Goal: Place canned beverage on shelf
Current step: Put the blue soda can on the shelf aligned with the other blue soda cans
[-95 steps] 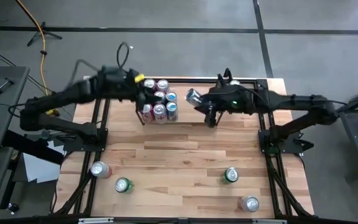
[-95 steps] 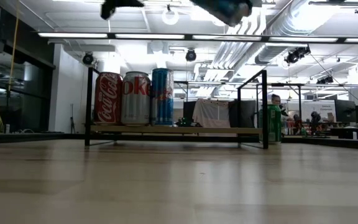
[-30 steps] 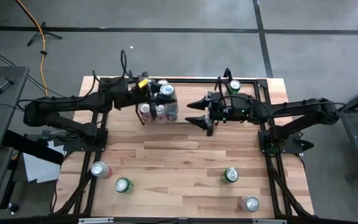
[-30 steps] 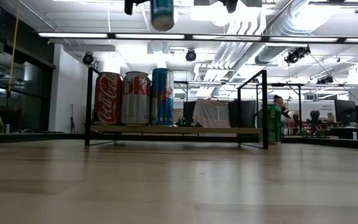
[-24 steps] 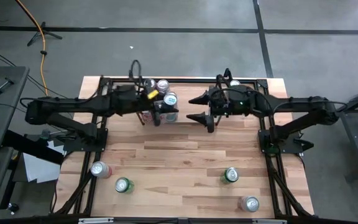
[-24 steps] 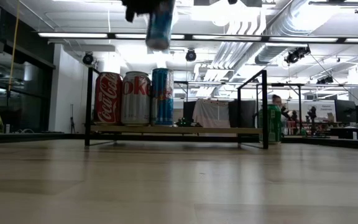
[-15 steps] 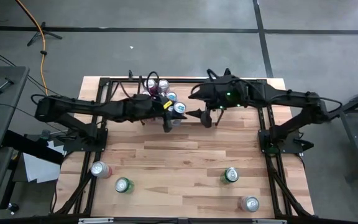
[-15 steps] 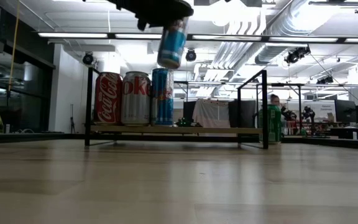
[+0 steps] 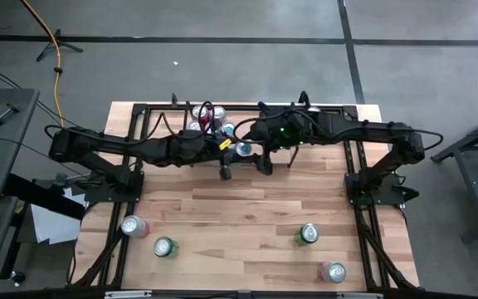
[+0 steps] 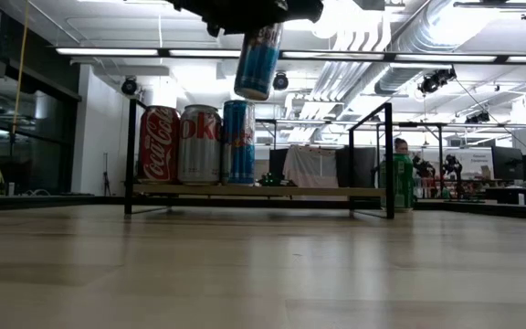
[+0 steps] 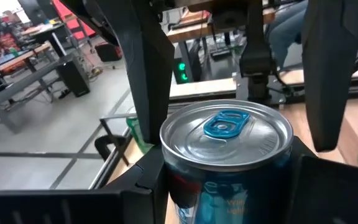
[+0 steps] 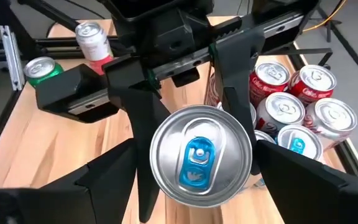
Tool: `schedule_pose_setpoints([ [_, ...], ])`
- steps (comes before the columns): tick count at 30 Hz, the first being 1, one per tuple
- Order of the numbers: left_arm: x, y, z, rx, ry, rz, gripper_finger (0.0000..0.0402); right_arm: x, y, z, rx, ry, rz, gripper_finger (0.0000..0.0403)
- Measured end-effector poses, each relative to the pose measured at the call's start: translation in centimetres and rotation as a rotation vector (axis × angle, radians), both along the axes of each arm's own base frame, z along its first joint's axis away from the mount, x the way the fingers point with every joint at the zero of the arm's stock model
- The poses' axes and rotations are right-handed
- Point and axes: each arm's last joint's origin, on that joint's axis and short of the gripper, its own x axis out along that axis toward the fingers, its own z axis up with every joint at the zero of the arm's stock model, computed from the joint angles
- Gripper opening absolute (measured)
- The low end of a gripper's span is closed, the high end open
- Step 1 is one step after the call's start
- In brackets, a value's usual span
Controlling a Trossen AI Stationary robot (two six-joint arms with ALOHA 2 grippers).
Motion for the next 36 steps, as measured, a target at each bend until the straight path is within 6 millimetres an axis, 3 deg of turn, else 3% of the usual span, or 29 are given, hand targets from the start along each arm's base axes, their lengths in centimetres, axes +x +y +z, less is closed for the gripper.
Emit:
schedule_pose_setpoints([
  [8,0.0,0.0,-0.2,0.003,0.014,0.016,0.0113,0.6,-0.1,-0.5,-0.023,0.009,-0.025,0.0298],
  [12,0.0,0.0,-0.2,0.006,0.015,0.01,0.0113,0.5,-0.1,-0.6,-0.04,0.017,-0.041,0.0245],
  [14,0.0,0.0,-0.1,0.007,0.012,0.009,0.0133,0.5,-0.1,-0.5,-0.044,0.018,-0.039,0.0216],
  [18,0.0,0.0,-0.1,0.006,0.012,0.006,0.0202,0.5,-0.1,-0.5,-0.051,0.017,-0.036,0.0214],
  [22,0.0,0.0,-0.1,0.007,0.009,0.003,0.0246,0.5,-0.1,-0.6,-0.05,0.021,-0.033,0.0214],
  [29,-0.6,0.0,0.2,-0.029,0.013,0.011,0.0263,0.2,-0.1,-0.4,-0.053,0.022,-0.035,0.0214],
  [36,-2.6,-0.4,1.8,-0.157,0.008,-0.085,0.0262,-1.8,-0.4,0.6,-0.059,0.048,-0.052,0.0214],
])
